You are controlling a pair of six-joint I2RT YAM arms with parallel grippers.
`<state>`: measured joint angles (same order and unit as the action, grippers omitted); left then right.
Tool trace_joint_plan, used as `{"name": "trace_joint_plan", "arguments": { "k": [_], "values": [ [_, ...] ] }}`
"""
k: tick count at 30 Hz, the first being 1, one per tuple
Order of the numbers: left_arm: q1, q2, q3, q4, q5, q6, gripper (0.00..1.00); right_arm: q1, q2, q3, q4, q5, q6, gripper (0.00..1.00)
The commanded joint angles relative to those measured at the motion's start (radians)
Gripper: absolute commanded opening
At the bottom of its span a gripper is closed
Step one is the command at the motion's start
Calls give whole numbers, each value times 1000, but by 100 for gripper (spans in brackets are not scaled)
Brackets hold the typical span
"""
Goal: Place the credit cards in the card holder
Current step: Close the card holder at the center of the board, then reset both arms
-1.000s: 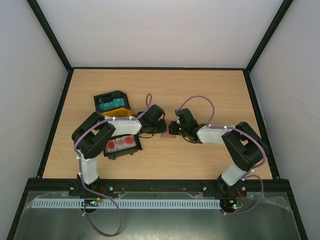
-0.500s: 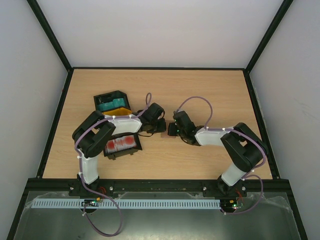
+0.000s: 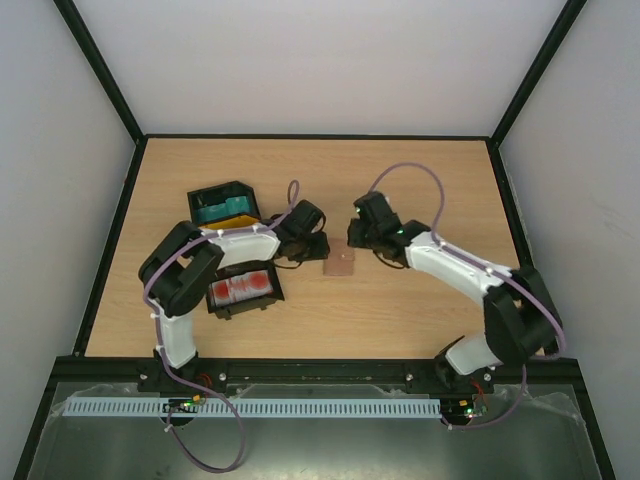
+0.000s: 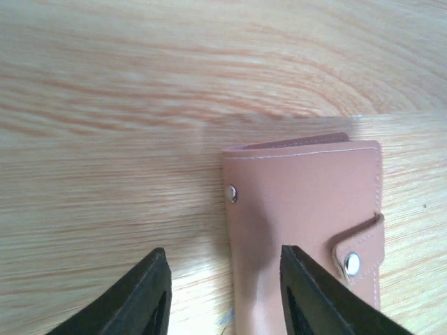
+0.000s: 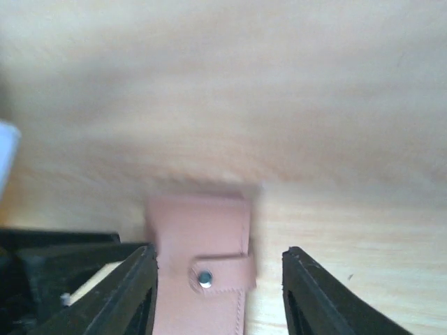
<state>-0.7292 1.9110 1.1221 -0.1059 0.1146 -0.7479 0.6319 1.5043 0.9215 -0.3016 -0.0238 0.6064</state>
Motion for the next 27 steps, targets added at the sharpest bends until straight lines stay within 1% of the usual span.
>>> {"name": "trace_joint_plan", "arguments": {
  "k": [1, 5, 8, 9, 12, 17, 18, 21, 23, 27],
  "values": [
    [34, -149, 17, -68, -35, 51, 50, -36, -151, 78, -133, 110, -17, 50],
    [54, -316, -32, -53, -73, 81, 74, -53, -277, 78, -181, 223, -27, 62],
    [63, -453, -69, -50, -106, 135, 88, -57, -382, 72, -189, 296, -54, 71],
    [64, -519, -81, -54, -128, 150, 99, -57, -415, 70, -189, 332, -57, 74],
    [71, -664, -118, -70, -213, 177, 100, -57, -521, 70, -195, 426, -52, 82],
    [74, -882, -169, -106, -377, 208, 100, -57, -751, 10, -133, 523, -70, 88],
    [74, -918, -172, -119, -413, 211, 100, -57, -793, -4, -124, 542, -70, 90],
    [74, -1021, -166, -196, -537, 229, 100, -57, -898, -43, -115, 594, -43, 98],
    [74, -1096, -165, -229, -592, 237, 100, -57, -962, -70, -101, 623, -27, 98],
    [73, -1253, -153, -235, -635, 289, 100, -57, -1039, -93, -109, 680, -7, 98]
  ]
}}
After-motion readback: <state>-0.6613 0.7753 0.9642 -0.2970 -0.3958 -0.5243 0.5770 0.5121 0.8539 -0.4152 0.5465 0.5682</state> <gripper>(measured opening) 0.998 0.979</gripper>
